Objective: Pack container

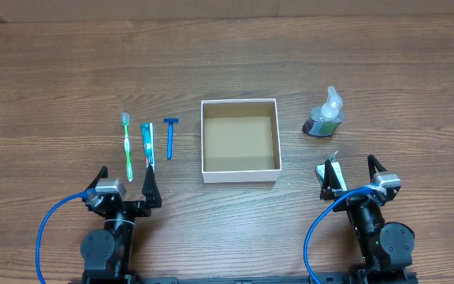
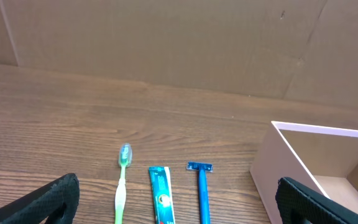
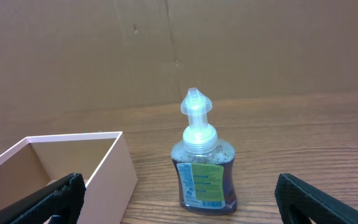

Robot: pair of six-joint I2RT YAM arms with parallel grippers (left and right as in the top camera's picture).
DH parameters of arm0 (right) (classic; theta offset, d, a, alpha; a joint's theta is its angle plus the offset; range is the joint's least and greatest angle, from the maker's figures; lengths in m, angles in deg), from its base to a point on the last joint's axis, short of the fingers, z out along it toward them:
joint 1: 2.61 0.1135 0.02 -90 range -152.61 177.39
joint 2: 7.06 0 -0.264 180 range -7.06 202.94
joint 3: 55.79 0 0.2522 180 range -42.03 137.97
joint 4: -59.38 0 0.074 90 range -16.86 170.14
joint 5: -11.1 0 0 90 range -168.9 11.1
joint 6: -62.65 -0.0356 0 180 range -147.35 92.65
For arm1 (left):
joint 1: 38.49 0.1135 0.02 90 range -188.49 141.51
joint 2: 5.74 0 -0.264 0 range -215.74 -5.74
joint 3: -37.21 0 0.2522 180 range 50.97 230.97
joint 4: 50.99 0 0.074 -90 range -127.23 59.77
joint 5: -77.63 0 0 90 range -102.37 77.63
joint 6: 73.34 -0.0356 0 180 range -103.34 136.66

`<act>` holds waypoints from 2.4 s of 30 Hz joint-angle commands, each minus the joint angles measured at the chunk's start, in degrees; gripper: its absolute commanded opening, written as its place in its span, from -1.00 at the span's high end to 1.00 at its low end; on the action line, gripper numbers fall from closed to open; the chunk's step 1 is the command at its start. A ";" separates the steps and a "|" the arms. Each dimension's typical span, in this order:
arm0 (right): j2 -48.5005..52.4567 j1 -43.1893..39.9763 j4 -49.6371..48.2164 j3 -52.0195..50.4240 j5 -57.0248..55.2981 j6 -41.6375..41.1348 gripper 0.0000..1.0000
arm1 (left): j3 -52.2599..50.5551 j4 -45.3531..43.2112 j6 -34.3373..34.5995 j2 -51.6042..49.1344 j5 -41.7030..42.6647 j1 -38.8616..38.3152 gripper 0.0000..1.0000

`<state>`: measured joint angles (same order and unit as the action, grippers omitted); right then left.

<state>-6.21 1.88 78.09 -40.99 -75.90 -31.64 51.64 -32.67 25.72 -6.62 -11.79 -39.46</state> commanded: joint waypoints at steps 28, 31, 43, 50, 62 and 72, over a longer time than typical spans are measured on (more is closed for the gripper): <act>-0.68 -0.07 -2.45 -0.57 7.48 -2.01 -1.00 | -0.42 -0.17 0.81 0.63 -0.15 0.22 -1.00; -0.68 -0.07 -3.61 0.20 8.92 -6.45 -1.00 | -0.42 -0.17 0.81 0.63 -0.15 0.22 -1.00; 20.74 -0.07 10.01 28.63 6.05 -9.03 -1.00 | -0.42 -0.17 0.81 0.63 -0.15 0.22 -1.00; 54.27 -0.07 35.47 66.25 6.03 -5.42 -1.00 | -0.42 -0.17 0.81 0.63 -0.15 0.22 -1.00; 87.91 -0.09 54.88 93.53 -1.77 -2.25 -1.00 | -0.42 -0.17 0.81 0.63 -0.15 0.22 -1.00; 90.79 -0.07 55.65 91.89 -2.80 6.32 -0.98 | -0.42 -0.17 0.81 0.63 -0.15 0.22 -1.00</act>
<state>84.73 1.92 133.98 50.76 -79.88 -31.05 51.51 -32.76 25.72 -6.58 -11.79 -39.46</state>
